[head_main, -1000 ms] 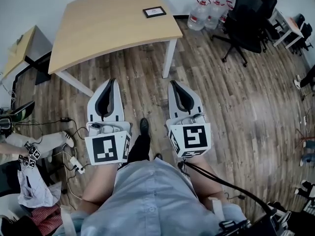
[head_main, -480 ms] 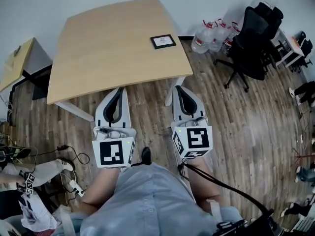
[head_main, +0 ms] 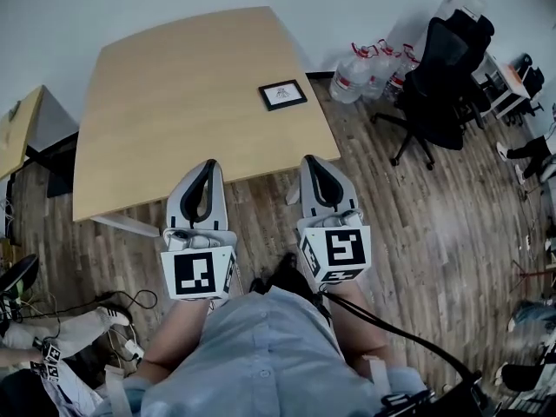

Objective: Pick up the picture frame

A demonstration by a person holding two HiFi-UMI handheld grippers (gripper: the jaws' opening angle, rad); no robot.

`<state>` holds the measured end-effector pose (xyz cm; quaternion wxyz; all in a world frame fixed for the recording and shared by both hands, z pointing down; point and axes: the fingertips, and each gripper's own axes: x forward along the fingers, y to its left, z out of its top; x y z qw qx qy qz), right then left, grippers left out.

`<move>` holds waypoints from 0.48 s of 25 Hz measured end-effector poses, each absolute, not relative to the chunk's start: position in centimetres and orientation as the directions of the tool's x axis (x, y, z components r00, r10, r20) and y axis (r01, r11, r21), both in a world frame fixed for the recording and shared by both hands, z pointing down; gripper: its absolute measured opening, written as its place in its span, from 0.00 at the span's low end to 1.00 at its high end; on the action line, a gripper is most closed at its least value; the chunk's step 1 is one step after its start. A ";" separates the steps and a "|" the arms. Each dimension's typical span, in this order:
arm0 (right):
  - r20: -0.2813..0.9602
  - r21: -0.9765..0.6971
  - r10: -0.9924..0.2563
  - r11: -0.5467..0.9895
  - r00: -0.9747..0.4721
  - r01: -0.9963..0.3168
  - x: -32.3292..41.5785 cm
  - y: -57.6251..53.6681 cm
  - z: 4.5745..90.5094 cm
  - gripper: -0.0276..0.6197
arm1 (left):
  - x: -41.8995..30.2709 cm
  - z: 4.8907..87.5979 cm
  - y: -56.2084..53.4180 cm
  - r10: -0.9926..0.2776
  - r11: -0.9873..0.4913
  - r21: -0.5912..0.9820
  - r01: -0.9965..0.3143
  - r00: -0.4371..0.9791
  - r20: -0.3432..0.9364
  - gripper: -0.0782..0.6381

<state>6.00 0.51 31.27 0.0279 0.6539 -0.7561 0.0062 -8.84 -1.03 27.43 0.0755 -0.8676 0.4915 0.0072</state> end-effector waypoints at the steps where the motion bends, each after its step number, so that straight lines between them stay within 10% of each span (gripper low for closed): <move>1: 0.055 0.024 -0.989 0.142 -0.141 -0.990 6.3 0.2 31.5 0.05 | -8.6 27.8 -1.4 -0.851 -0.508 -0.123 -0.853 0.519 -0.080 0.11; 12: 0.110 -0.030 -0.981 0.156 -0.158 -0.987 10.6 -8.6 34.2 0.05 | -4.9 29.5 -9.3 -0.869 -0.489 -0.139 -0.861 0.495 -0.010 0.11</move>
